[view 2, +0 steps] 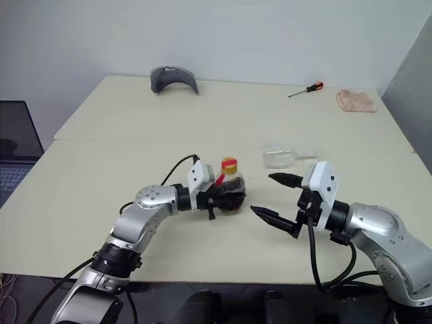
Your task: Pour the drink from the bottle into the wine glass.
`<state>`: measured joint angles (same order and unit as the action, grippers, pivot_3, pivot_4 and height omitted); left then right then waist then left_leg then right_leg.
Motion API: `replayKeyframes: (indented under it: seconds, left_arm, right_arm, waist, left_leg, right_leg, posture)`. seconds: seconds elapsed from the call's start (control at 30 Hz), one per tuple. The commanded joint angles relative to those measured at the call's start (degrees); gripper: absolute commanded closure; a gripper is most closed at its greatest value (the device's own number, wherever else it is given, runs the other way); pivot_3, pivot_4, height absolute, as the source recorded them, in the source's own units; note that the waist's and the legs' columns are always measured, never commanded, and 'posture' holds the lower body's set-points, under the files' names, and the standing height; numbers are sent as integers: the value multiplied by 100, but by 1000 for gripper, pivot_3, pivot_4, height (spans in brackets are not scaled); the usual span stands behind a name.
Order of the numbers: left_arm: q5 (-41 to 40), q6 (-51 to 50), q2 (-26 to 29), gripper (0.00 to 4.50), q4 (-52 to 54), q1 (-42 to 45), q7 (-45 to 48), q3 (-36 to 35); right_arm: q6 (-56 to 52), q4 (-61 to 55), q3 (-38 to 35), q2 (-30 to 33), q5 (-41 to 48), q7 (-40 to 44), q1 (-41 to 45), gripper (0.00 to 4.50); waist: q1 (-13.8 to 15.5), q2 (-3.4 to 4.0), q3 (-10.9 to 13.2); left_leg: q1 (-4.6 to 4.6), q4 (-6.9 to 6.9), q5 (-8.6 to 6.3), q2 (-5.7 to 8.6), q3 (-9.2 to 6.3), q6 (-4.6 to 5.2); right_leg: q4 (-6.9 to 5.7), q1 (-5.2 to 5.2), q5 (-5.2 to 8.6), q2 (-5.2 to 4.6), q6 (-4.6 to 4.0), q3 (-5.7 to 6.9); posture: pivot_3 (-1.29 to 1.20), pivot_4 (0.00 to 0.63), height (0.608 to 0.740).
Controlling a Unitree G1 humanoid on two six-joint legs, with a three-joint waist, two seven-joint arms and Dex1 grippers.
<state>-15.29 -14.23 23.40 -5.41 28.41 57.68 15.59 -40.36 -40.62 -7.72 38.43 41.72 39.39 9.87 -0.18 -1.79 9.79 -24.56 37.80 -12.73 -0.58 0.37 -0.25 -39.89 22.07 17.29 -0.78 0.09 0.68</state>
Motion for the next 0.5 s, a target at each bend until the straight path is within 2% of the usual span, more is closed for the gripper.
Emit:
replayKeyframes:
  seconds: [0.03,0.27,0.5]
  left_arm:
    - [86,399,-135,3367,-109,286,348,136]
    - [227,688,-460,3439,-443,521,667,314]
    - [280,757,-571,3458,-520,572,801,326]
  right_arm:
    - [-294,-305,-20,-113,349,-513,402,0]
    - [-820,-253,336,-556,595,-1307,969,0]
    - [-693,-74,533,-651,398,-1355,1009,0]
  waist:
    - [2,0,0]
    - [8,0,0]
    - [7,0,0]
  left_leg:
    - [0,0,0,0,-1,0]
    - [-13,3,0,2,-3,1]
    - [-13,3,0,2,-3,2]
  right_leg:
    - [0,0,0,0,0,0]
    - [5,5,0,0,1,1]
    - [2,8,0,0,1,1]
  posture:
    - [0,150,740]
    - [0,150,740]
    - [0,150,740]
